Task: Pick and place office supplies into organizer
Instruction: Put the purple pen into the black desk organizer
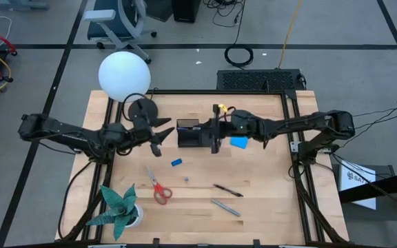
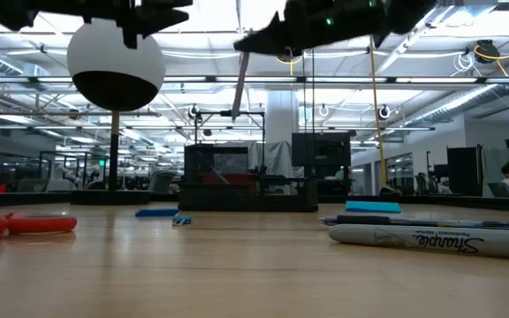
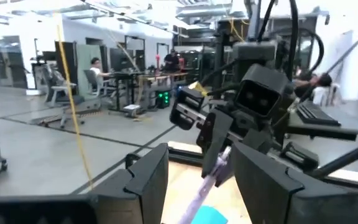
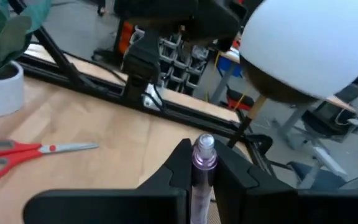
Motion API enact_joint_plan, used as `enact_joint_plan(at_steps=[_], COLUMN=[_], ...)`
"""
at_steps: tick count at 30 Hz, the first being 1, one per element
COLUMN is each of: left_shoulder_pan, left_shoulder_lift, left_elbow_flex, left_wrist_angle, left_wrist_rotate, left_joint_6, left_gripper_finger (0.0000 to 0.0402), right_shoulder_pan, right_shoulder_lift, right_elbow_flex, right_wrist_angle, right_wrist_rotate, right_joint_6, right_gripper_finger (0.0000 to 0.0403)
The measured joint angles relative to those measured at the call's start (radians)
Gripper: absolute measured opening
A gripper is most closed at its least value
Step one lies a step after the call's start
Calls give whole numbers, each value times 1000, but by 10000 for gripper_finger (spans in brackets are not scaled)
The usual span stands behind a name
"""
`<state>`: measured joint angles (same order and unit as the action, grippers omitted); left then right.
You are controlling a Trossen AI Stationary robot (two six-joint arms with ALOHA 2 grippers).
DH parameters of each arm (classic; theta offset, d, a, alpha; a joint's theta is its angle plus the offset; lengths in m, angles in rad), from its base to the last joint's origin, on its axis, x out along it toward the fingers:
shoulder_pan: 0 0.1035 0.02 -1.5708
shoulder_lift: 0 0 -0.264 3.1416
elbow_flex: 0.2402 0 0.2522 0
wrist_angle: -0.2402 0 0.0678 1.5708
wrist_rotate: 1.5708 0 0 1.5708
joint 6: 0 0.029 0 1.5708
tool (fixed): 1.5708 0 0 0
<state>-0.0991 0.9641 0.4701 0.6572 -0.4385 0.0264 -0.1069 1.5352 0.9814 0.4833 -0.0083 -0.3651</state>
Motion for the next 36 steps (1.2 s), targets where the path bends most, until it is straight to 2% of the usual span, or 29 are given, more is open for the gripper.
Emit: enact_joint_plan(at_steps=[7, 13, 21, 25, 32, 36], left_shoulder_pan=[41, 51, 59, 59, 59, 59], left_shoulder_lift=[-53, -49, -49, -49, -49, -49], left_elbow_flex=[-42, -42, -42, -42, -42, -42], left_wrist_angle=[2, 7, 7, 7, 9, 12], left_wrist_rotate=[28, 49, 49, 49, 49, 49], left_joint_6=[-48, -48, -62, -62, -59, -58], left_gripper_finger=[184, 184, 184, 184, 184, 184], right_shoulder_pan=[-107, -155, -168, -183, -213, -225], right_shoulder_lift=[2, 24, 153, 196, 288, 322], right_elbow_flex=[-114, -116, -79, -54, -29, -6], right_wrist_angle=[215, 213, 268, 271, 269, 269], right_wrist_rotate=[-97, -127, -129, -179, -185, -233], right_joint_6=[72, 96, 105, 139, 185, 222], right_gripper_finger=[27, 27, 27, 27, 27, 27])
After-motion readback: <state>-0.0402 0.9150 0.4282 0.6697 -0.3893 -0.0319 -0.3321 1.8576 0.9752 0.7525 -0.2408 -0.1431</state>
